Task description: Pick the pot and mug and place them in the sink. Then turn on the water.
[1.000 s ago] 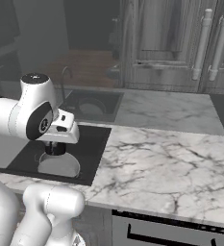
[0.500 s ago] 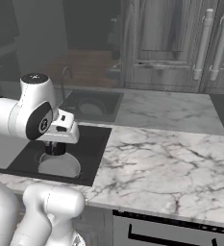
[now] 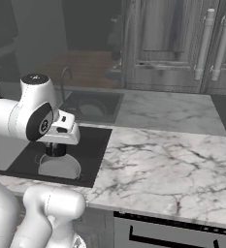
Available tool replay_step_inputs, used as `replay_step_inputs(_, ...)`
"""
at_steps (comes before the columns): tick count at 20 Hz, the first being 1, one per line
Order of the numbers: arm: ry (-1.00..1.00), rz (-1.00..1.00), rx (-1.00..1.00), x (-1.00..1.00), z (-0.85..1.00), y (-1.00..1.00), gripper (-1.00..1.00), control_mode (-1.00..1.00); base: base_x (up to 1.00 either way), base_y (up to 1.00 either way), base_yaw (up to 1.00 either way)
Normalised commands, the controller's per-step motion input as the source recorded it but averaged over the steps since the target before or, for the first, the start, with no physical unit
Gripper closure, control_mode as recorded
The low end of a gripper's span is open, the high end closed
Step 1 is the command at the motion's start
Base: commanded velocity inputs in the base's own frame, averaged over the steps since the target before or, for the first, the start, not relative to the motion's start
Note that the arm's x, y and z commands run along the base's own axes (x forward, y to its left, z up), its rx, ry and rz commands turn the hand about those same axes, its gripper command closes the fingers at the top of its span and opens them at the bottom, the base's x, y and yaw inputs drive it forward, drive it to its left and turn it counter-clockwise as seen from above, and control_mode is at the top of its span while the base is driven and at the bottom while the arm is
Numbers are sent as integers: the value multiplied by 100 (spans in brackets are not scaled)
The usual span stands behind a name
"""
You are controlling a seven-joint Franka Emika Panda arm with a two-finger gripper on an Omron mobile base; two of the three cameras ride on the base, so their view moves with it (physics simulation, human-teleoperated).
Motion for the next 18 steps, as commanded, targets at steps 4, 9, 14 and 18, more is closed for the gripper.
replay_step_inputs(4, 0, 0, 0, 0, 0, 0, 100, 100, 0, 0, 0)
replay_step_inputs(9, 0, 0, 0, 0, 0, 0, 100, 100, 0, 0, 0)
replay_step_inputs(14, 2, 1, 0, 9, -17, 39, 100, -100, 0, 0, 0)
replay_step_inputs(18, 18, 20, 0, 52, -38, 90, 100, -100, 0, 0, 0)
